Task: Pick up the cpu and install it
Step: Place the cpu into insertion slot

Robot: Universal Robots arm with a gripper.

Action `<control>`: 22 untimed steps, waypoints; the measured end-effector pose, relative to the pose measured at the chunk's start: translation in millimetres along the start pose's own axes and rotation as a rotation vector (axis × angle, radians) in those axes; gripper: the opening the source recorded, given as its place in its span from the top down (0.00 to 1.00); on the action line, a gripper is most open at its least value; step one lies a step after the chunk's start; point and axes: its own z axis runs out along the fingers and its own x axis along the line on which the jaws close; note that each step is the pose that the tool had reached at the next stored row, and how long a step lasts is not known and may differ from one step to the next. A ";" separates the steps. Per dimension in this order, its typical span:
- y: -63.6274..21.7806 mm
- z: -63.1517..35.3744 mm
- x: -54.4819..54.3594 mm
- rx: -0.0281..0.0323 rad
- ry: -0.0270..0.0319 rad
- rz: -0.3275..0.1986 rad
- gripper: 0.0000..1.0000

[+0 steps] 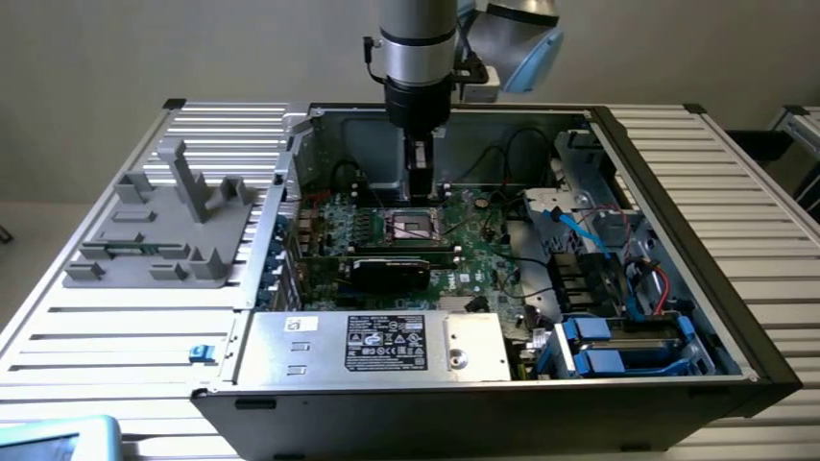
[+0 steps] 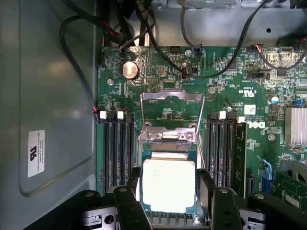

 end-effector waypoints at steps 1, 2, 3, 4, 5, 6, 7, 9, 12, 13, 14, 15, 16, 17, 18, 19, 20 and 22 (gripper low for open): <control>-0.1 1.6 -0.1 -0.0002 0.0019 0.000 0.44; -0.2 3.0 -0.2 -0.0002 0.0042 0.001 0.44; -0.2 4.3 -0.4 -0.0002 0.0067 0.002 0.44; -0.3 5.9 -0.5 -0.0003 0.0091 0.003 0.44; -0.5 7.8 -0.6 -0.0003 0.0107 0.004 0.44; -0.5 9.6 -0.7 -0.0004 0.0118 0.004 0.44; -0.6 11.4 -0.8 -0.0004 0.0122 0.004 0.44; -0.7 15.0 -1.1 -0.0004 0.0143 0.005 0.44; -1.1 20.4 -1.6 -0.0005 0.0181 0.007 0.44; -1.2 22.2 -1.6 -0.0006 0.0191 0.008 0.44; -1.3 23.9 -1.7 -0.0006 0.0204 0.008 0.44; -1.4 25.8 -1.8 -0.0006 0.0215 0.009 0.44; -1.6 27.6 -1.9 -0.0005 0.0222 0.009 0.44; -1.7 29.3 -2.0 -0.0006 0.0228 0.010 0.44; -1.8 30.9 -2.1 -0.0006 0.0233 0.010 0.44; -1.9 32.2 -2.1 -0.0007 0.0239 0.011 0.44; -2.0 33.4 -2.2 -0.0007 0.0244 0.011 0.44; -2.1 35.0 -2.3 -0.0007 0.0253 0.012 0.44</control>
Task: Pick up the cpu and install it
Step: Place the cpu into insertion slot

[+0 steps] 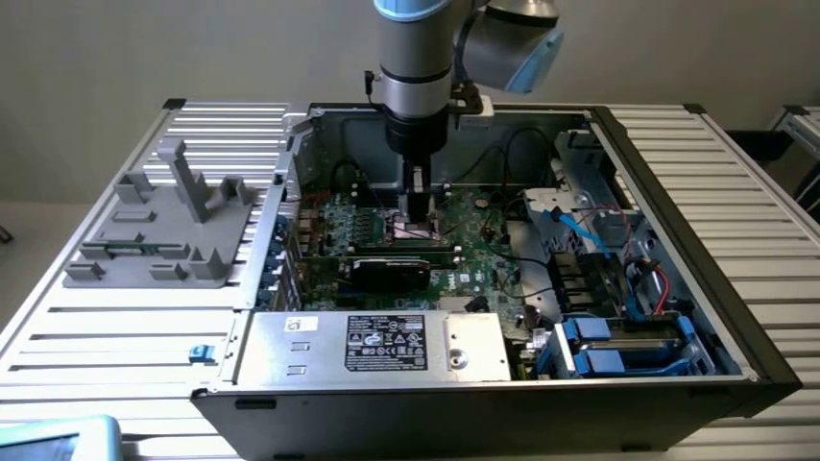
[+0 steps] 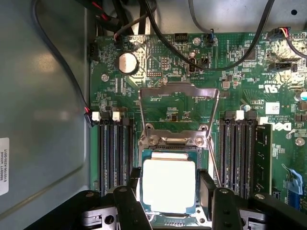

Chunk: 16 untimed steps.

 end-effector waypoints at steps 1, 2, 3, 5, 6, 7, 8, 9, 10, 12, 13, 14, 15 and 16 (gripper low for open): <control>0.0 0.4 -0.1 0.0000 0.0001 0.000 0.44; 0.0 0.6 -0.1 0.0001 -0.0001 0.000 0.44; 0.0 0.6 -0.1 0.0002 -0.0001 0.000 0.44; 0.0 0.6 -0.1 0.0001 0.0000 0.000 0.44; 0.0 0.7 -0.1 0.0001 0.0001 0.000 0.44; -0.3 0.7 -0.1 0.0000 0.0001 0.000 0.44; -0.9 0.9 0.0 -0.0004 -0.0001 0.000 0.44; -1.3 0.9 0.0 -0.0008 -0.0002 0.000 0.44; -1.6 1.0 0.0 -0.0008 -0.0002 0.000 0.44; -3.2 1.6 -0.1 -0.0022 -0.0002 0.000 0.44; -4.7 2.4 -0.2 -0.0037 -0.0002 0.000 0.44; -6.1 3.5 -0.2 -0.0055 -0.0001 0.000 0.44; -7.0 4.7 -0.4 -0.0066 -0.0002 0.000 0.44; -7.4 5.9 -0.5 -0.0072 -0.0002 0.000 0.44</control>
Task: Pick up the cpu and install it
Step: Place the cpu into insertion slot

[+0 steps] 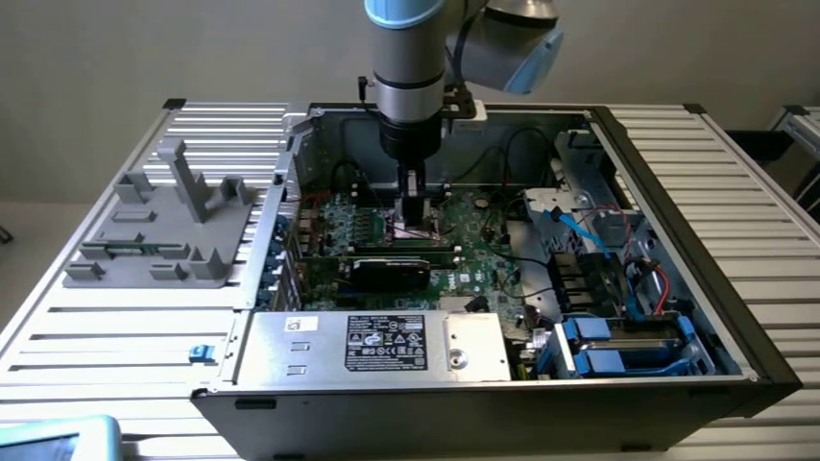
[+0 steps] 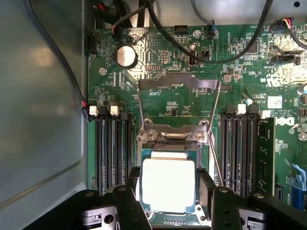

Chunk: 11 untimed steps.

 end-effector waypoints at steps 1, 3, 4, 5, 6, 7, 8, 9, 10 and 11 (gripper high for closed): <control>-0.1 1.3 -0.1 -0.0005 0.0001 0.000 0.44; -0.2 3.4 -0.2 -0.0008 -0.0001 0.000 0.44; -0.3 4.1 -0.3 -0.0008 -0.0002 0.000 0.44; -0.4 4.7 -0.4 -0.0008 -0.0002 0.000 0.44; -0.5 5.3 -0.4 -0.0007 -0.0002 0.000 0.44; -0.7 6.1 -0.5 -0.0009 -0.0008 0.000 0.44; -0.8 6.8 -0.5 -0.0010 -0.0019 0.000 0.44; -1.0 7.2 -0.6 -0.0010 -0.0034 0.000 0.44; -1.2 7.4 -0.6 -0.0010 -0.0058 0.000 0.44; -1.5 7.5 -0.6 -0.0011 -0.0085 -0.001 0.44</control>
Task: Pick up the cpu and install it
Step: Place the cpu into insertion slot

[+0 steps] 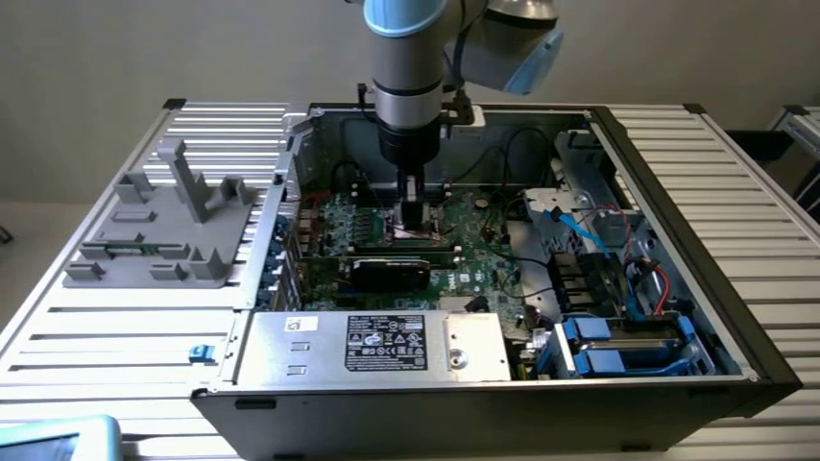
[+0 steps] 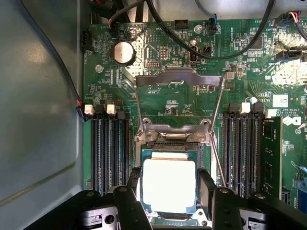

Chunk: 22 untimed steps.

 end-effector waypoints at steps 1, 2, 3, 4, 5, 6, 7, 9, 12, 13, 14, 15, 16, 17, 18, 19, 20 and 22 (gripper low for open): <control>-0.3 0.1 0.0 -0.0001 -0.0021 0.000 0.44; -0.5 0.1 -0.1 0.0000 -0.0037 0.000 0.44; -0.8 0.2 -0.1 -0.0002 -0.0043 0.000 0.44; -0.9 0.2 -0.1 -0.0002 -0.0043 0.000 0.44; -0.9 0.5 -0.2 -0.0004 -0.0041 0.000 0.44; -0.9 0.9 -0.2 -0.0005 -0.0040 0.000 0.44; -1.0 1.4 -0.2 -0.0007 -0.0045 0.000 0.44; -1.1 1.9 -0.3 -0.0006 -0.0065 -0.001 0.44; -1.3 2.3 -0.3 -0.0007 -0.0146 -0.001 0.44; -1.3 2.5 -0.3 -0.0008 -0.0192 -0.001 0.44; -1.3 2.6 -0.3 -0.0010 -0.0227 -0.001 0.44; -1.3 2.9 -0.3 -0.0009 -0.0248 -0.002 0.44; -1.3 3.2 -0.3 -0.0008 -0.0254 -0.002 0.44; -1.3 3.6 -0.4 -0.0008 -0.0256 -0.002 0.44; -1.4 3.8 -0.4 -0.0008 -0.0257 -0.002 0.44; -1.4 4.2 -0.4 -0.0009 -0.0256 -0.002 0.44; -1.5 4.4 -0.4 -0.0011 -0.0256 -0.003 0.44; -1.6 4.6 -0.4 -0.0022 -0.0254 -0.004 0.44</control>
